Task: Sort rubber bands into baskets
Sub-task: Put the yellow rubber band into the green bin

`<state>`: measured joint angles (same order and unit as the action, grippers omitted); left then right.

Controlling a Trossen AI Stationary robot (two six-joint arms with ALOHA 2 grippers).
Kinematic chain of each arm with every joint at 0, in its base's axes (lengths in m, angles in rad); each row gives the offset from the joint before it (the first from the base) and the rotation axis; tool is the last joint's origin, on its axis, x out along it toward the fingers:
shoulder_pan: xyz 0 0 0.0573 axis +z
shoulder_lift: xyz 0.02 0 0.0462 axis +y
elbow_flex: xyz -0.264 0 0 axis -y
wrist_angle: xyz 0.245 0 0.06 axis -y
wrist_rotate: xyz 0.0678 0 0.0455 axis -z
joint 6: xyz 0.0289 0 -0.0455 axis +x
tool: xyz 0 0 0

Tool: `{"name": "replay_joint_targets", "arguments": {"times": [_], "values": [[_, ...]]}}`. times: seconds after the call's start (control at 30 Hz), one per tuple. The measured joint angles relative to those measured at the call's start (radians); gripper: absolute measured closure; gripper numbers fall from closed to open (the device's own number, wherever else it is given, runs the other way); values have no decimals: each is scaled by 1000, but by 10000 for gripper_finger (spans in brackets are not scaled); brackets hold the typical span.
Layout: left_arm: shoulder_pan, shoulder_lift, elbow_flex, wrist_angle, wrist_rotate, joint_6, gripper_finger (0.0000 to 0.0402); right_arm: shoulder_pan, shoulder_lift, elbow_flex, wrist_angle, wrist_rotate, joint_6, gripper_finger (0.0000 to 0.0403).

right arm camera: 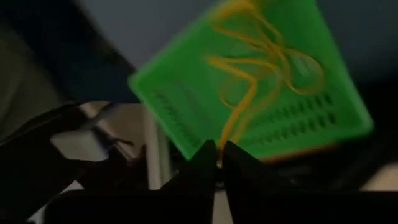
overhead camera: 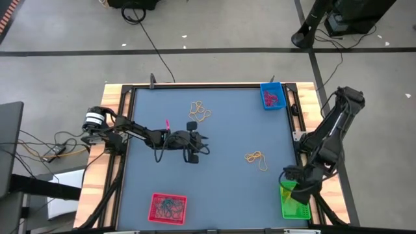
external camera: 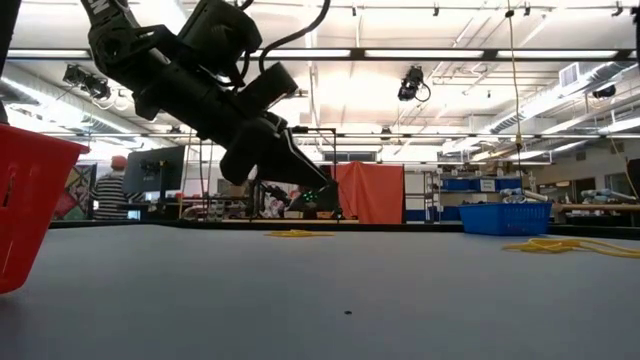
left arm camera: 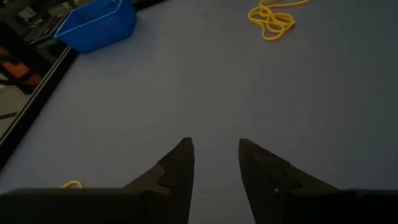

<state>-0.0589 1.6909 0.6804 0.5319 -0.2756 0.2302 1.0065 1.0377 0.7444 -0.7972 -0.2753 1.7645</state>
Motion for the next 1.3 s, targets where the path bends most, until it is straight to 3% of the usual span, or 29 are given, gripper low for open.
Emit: {"name": "replay_joint_targets", "arguments": {"times": [0.17, 0.3, 0.63, 0.73, 0.93, 1.3], "values": [[1, 0, 0, -4, -15, -38, 270, 0, 17, 0, -64, -63, 15, 305], [25, -1, 4, -61, -16, -111, 270, -9, -8, 0, -80, 29, -45, 263], [209, -1, 159, -547, -27, -245, 270, -32, -127, 0, -78, 927, -443, 245], [269, -1, 216, -659, -25, -217, 270, -63, -142, 0, -55, 1099, -551, 245], [409, -1, 292, -743, 223, -148, 270, -93, -128, 0, -32, 1120, -689, 244], [485, 62, 293, -659, 338, -53, 270, -96, -21, 0, 57, 1099, -688, 247]]}}
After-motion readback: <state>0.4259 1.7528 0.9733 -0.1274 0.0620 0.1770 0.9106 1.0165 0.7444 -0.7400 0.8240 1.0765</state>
